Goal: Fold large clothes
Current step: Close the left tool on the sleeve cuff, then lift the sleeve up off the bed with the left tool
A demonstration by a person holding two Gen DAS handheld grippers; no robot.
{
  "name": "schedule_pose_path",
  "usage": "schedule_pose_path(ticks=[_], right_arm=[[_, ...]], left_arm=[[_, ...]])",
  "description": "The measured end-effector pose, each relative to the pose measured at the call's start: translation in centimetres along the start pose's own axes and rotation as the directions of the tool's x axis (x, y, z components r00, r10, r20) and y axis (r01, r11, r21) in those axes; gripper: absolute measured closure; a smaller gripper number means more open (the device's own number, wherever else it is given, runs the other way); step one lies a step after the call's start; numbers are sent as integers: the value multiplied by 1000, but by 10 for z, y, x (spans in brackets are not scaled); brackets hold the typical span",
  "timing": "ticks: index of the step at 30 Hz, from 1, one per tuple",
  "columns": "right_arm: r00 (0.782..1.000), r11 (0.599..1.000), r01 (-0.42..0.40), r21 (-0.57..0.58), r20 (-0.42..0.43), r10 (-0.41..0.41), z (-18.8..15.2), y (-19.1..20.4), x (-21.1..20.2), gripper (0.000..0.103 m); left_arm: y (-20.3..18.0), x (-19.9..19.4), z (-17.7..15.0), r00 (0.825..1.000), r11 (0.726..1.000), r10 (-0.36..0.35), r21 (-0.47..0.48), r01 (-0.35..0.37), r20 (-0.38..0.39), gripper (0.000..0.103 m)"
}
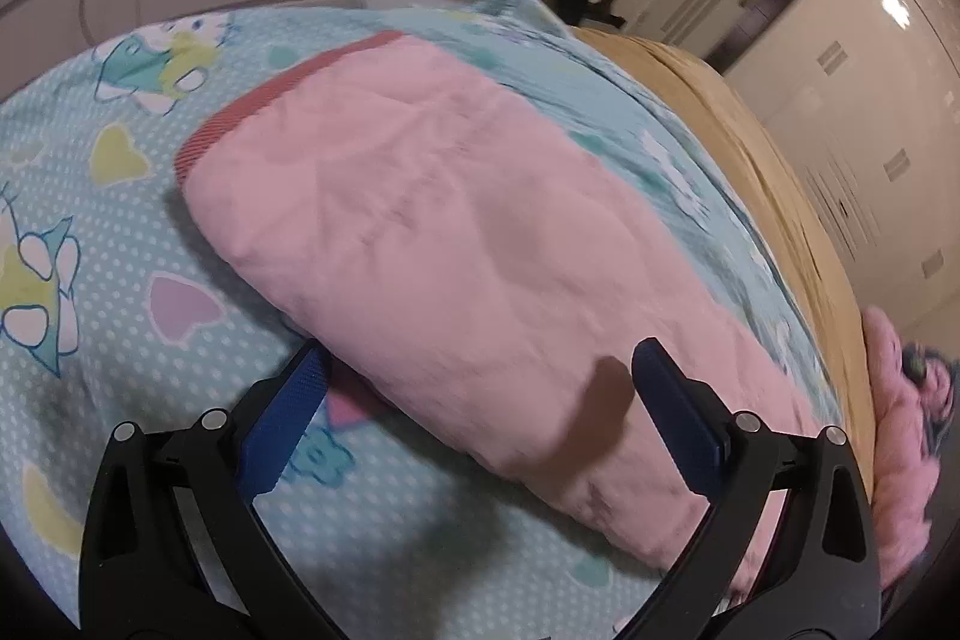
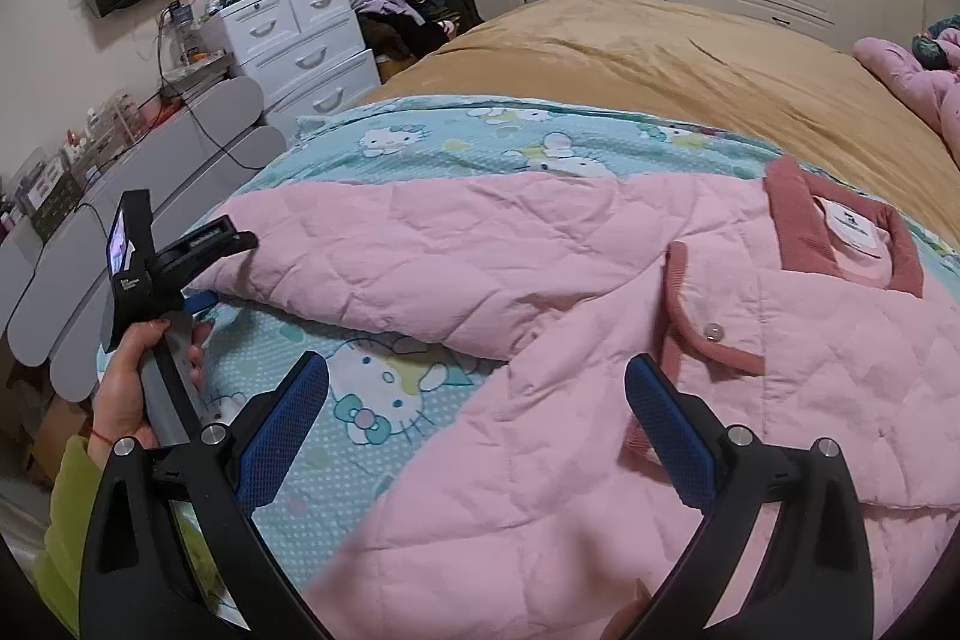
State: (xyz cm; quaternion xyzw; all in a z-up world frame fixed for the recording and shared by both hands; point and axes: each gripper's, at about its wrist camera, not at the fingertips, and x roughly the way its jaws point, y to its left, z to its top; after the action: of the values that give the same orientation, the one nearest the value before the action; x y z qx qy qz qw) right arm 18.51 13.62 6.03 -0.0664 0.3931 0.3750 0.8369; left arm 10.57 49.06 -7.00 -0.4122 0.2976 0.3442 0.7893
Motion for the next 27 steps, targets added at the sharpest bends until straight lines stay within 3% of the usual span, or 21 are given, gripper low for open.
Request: schedule_pose_path(ticks=[6,7,8,10,13,16,21,27], right_arm=[[1000,1000,5,16,-2,-5,2,-8,1,4],[1000,1000,0,10,-1,0,2,-7,1,4],[1000,1000,-5,4,-1,5,2,-5,0,4],[1000,1000,-14,-7,1,14,2,-2,-2,4],[1000,1000,-22,-16,4,22,1,1,-5,4],[1000,999,-30,-14,5,30,0,1,-9,4],[1000,1000,-24,-7,14,24,-2,-7,-24,4],[999,1000,13,6,44,-13,-4,-26,-54,4]], left_arm=[[12,8,13,999,997,-38,-62,40,29,9],[12,8,14,998,997,-43,-64,45,38,14],[12,9,15,998,997,-47,-62,49,42,21],[12,6,16,998,998,-29,-59,33,63,51],[16,-6,22,992,995,-62,-68,70,113,85],[11,-27,27,978,989,-133,-43,141,160,90],[-11,-70,23,949,979,-202,44,197,242,91],[-46,-130,19,901,957,-285,157,246,326,91]])
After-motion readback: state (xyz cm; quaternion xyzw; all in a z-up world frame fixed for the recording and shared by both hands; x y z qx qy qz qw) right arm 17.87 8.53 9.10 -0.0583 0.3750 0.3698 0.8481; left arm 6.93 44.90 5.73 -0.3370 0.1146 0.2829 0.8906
